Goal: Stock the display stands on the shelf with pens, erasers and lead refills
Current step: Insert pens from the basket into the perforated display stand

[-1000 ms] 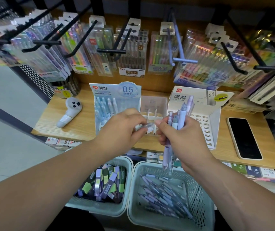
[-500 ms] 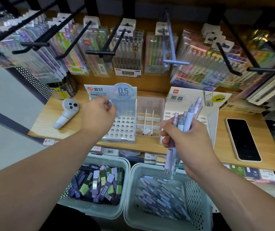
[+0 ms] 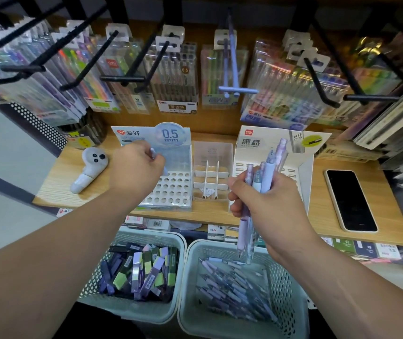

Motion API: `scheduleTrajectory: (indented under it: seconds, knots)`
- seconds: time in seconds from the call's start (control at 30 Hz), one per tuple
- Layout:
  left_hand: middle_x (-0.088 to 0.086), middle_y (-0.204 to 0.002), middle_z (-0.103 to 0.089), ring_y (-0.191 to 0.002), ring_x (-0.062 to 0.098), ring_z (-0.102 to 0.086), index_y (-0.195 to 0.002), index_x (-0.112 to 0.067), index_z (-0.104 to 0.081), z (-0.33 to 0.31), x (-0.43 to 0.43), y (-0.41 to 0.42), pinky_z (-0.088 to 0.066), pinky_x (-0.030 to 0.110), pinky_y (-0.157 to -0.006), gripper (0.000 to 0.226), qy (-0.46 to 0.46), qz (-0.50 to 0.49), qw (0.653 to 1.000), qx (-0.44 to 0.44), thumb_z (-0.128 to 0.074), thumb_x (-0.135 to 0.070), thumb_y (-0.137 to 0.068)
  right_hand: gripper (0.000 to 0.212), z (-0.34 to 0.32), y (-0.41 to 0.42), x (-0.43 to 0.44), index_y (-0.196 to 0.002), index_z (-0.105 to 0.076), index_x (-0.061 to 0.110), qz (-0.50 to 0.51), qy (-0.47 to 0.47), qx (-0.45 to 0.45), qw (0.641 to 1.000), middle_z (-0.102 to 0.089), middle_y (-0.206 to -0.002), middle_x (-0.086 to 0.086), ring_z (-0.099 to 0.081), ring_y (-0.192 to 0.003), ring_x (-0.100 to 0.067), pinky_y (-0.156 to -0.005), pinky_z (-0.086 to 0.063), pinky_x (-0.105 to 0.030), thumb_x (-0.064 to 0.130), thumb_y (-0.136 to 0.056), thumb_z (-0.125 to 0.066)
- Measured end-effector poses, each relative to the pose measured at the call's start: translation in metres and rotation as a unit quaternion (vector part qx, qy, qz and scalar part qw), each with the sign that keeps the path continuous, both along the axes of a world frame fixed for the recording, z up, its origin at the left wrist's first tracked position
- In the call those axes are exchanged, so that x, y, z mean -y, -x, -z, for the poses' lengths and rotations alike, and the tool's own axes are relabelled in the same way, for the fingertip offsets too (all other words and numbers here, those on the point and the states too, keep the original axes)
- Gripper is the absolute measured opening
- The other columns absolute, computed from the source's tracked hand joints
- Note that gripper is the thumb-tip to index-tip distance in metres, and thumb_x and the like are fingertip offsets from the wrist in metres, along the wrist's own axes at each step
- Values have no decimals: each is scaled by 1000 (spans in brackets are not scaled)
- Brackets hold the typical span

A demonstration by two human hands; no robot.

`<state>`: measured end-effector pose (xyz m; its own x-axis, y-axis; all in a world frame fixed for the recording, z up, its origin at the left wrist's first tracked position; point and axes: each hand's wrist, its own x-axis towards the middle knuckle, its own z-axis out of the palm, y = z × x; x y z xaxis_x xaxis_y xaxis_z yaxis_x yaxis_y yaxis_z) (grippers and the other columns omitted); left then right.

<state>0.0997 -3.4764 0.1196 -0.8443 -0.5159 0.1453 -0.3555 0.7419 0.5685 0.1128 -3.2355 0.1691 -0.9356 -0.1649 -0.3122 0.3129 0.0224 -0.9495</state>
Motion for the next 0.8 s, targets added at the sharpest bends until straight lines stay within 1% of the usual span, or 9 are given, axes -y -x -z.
scheduleTrajectory:
  seconds: [0.07, 0.17, 0.27, 0.33, 0.43, 0.53, 0.6, 0.7, 0.8]
  knots:
    - [7, -52, -58, -54, 28, -57, -57, -9, -53, 0, 0, 1, -51, 40, -53, 29, 20, 8, 1000, 2, -62, -17, -84, 12, -1, 0, 0, -89, -65, 5, 0, -5, 3, 1000, -66, -69, -8, -57, -55, -17, -64, -59, -36, 13, -89, -75]
    - [9, -55, -60, -59, 30, -60, -56, -11, -49, 5, 0, 2, -51, 40, -56, 34, 44, 18, 999, 18, -64, -20, -85, 12, 0, 0, -1, -88, -65, 6, -5, -8, 6, 1000, -65, -69, -8, -58, -55, -17, -64, -59, -34, 13, -89, -75]
    - [8, -67, -67, -69, 28, -63, -72, -13, -61, 12, 0, 2, -52, 36, -63, 26, 55, 19, 998, 30, -67, -30, -90, 11, 1, -1, -2, -83, -65, 10, -28, -12, 17, 999, -67, -68, -7, -59, -57, -17, -62, -57, -33, 13, -89, -74]
    - [6, -74, -70, -75, 26, -65, -88, -14, -67, 13, 2, 3, -54, 37, -68, 23, 40, 1, 999, 28, -70, -36, -90, 7, 0, 0, -3, -86, -66, 9, -51, 6, 58, 997, -67, -69, -8, -59, -57, -17, -60, -55, -30, 10, -90, -73]
    - [1, -70, -66, -74, 26, -64, -87, -17, -55, 10, 2, 3, -49, 34, -64, 23, 3, -26, 1000, 6, -68, -36, -91, 4, -1, 2, -3, -95, -68, 7, -72, 63, 171, 981, -68, -74, -11, -60, -58, -17, -59, -53, -29, 7, -92, -68]
    - [5, -62, -61, -64, 29, -66, -81, -18, -46, -2, -17, -3, -55, 40, -60, 24, -99, -10, 995, -21, -64, -27, -92, 6, 0, 2, -1, -94, -68, 8, -63, 103, 221, 968, -68, -74, -11, -60, -57, -16, -57, -53, -29, 4, -93, -65]
    - [9, -66, -65, -60, 28, -68, -78, -17, -51, -13, -35, -11, -57, 41, -58, 22, -183, 39, 982, 6, -63, -26, -94, 5, 0, 3, 2, -94, -68, 7, -42, 123, 223, 966, -68, -72, -11, -62, -56, -16, -58, -54, -29, 3, -93, -64]
    - [8, -68, -68, -56, 27, -67, -82, -7, -63, -26, -62, -24, -48, 35, -52, 23, -337, 148, 925, 92, -57, -22, -98, 3, 1, 5, 4, -95, -68, 6, -12, 130, 204, 970, -72, -77, -14, -68, -61, -19, -61, -58, -30, 5, -93, -66]
    - [2, -62, -62, -50, 18, -58, -89, -8, -63, -32, -82, -37, -42, 26, -46, 12, -403, 180, 893, 89, -55, -9, -98, 4, 3, 7, 5, -95, -70, 3, -17, 110, 190, 975, -75, -83, -18, -74, -70, -24, -66, -61, -32, 6, -92, -68]
